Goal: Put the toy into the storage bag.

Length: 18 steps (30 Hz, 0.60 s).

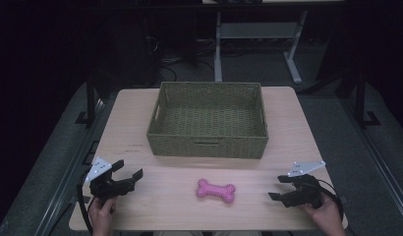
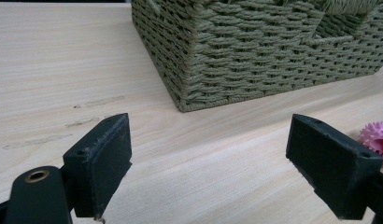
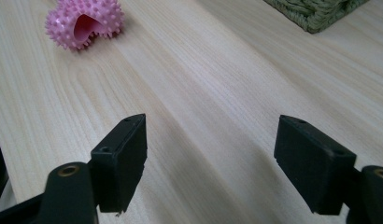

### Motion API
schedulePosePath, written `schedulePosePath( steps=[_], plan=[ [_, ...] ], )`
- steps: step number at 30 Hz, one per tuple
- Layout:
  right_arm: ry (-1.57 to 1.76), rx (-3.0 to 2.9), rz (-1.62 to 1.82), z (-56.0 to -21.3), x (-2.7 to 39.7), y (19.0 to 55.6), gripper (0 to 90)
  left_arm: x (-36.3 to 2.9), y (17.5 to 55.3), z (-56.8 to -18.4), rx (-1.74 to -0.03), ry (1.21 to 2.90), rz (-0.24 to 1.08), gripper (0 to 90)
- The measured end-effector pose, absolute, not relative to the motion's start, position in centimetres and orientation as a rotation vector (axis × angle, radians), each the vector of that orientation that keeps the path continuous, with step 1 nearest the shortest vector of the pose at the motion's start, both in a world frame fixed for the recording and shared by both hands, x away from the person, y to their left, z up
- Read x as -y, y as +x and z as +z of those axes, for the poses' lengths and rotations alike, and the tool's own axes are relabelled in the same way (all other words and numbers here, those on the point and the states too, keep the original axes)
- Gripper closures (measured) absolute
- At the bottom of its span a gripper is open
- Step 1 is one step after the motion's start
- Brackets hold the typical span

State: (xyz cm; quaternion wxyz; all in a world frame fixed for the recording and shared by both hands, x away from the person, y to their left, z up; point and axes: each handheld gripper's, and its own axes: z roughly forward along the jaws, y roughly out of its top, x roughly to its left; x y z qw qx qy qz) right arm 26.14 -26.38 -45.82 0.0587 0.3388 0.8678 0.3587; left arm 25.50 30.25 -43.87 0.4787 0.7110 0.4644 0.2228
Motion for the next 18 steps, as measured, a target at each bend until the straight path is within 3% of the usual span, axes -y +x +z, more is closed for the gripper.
schedulePosePath(
  steps=[18],
  plan=[
    [0.957, -2.647, 1.052, -44.1, 24.7, 26.9, 21.9, -30.6, 25.1, -44.0, -1.132, 1.725, 0.545, 13.8]
  ],
)
